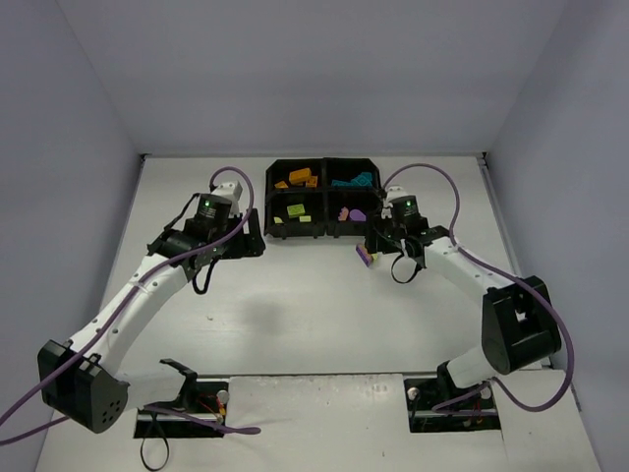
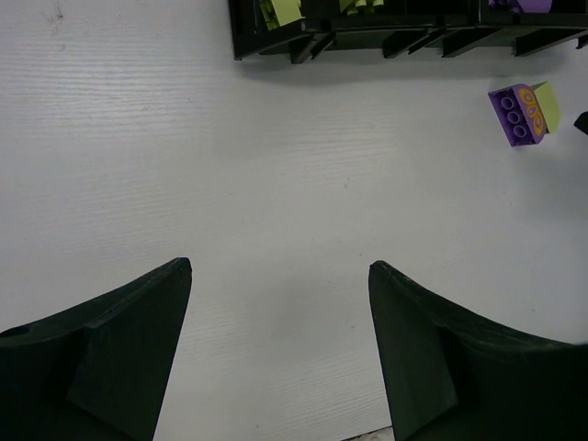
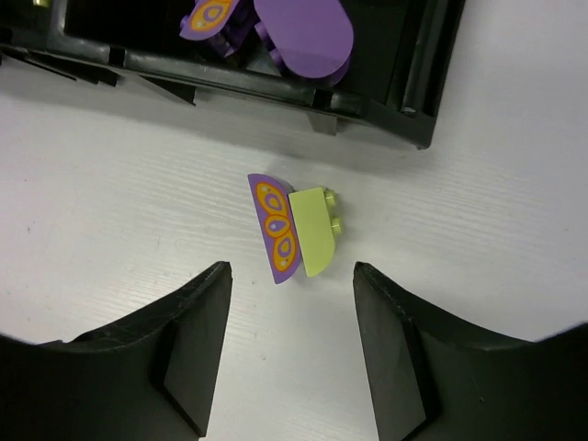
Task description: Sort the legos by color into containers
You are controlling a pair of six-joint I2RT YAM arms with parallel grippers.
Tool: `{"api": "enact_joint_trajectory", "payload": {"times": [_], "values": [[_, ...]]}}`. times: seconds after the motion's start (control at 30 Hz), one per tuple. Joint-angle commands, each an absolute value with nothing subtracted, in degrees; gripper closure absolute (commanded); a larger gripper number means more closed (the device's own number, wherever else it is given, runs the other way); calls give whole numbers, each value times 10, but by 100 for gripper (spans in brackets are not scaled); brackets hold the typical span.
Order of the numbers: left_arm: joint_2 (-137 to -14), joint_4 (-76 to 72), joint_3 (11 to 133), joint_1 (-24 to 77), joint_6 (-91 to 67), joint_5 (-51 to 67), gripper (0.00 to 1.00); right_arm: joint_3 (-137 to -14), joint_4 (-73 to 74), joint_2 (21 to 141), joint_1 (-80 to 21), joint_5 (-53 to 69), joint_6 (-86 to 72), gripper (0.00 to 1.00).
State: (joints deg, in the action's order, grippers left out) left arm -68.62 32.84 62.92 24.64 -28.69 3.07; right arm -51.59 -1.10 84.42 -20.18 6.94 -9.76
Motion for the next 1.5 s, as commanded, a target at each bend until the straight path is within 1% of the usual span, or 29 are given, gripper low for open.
{"api": "enact_joint_trajectory", "payload": {"times": [0.0,0.3,0.37,0.6,0.8,1.0,1.17,1.27,1.33,1.47], "values": [[-674,306,659,249,-279,36,29,-523,-46,871,-200,109,-77,45],[-665,315,650,250,-279,33,29,-551,-61,948,-203,92,-71,29],[-664,314,649,249,-279,32,29,-557,-62,962,-207,86,-66,29],[-666,314,646,250,-279,31,28,-566,-64,983,-243,77,-61,29],[-671,309,646,249,-282,33,29,-555,-65,985,-309,71,-87,32],[-673,308,648,249,-282,34,28,-540,-62,962,-363,84,-117,35],[-676,308,648,249,-282,34,29,-544,-39,937,-364,33,-98,35],[-680,308,649,250,-282,39,29,-560,-15,942,-361,-3,-92,32],[-681,308,651,249,-283,39,29,-576,-3,949,-361,-47,-114,32],[-680,309,652,249,-283,37,29,-590,14,958,-361,-76,-166,31]]}}
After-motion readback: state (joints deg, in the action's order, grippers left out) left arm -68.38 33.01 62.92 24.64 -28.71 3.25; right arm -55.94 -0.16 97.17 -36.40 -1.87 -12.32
